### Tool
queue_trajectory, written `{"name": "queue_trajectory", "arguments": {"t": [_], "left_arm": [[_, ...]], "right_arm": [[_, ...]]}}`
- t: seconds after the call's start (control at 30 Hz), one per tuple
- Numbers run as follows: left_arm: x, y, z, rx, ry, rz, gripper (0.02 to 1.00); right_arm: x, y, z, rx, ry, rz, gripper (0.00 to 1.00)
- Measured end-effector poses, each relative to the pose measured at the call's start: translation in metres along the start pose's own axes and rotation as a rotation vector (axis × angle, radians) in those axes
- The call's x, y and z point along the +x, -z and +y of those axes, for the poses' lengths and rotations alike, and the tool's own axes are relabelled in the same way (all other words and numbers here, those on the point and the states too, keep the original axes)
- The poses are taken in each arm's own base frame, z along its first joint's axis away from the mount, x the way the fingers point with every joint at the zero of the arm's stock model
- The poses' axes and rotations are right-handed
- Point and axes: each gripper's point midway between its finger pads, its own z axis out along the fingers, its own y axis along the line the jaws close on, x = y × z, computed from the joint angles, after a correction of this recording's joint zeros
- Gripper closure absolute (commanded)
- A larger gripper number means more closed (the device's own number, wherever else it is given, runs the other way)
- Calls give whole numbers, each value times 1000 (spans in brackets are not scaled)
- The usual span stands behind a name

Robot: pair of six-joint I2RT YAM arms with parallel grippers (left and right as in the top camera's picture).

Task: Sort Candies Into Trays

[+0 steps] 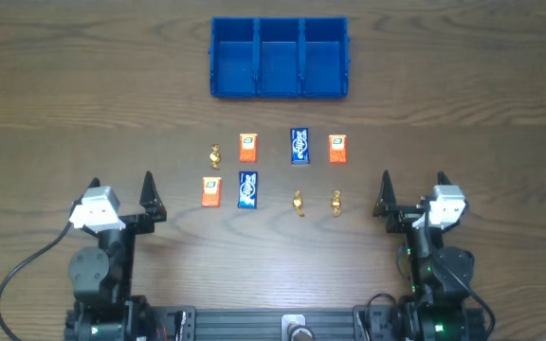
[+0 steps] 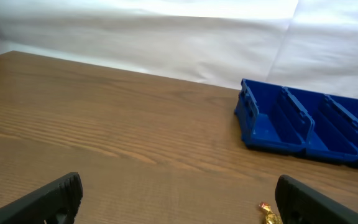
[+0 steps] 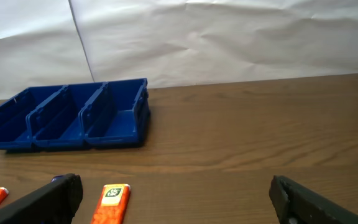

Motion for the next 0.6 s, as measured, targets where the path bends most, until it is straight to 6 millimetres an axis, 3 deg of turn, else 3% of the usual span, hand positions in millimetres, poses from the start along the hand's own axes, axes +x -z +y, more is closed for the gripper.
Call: {"name": "queue_trajectory", "arguments": {"t": [0.6], "left_arm": [[1,0,0,1,0,7,20]], "right_arm": [[0,0,0,0,0,0,5]]}}
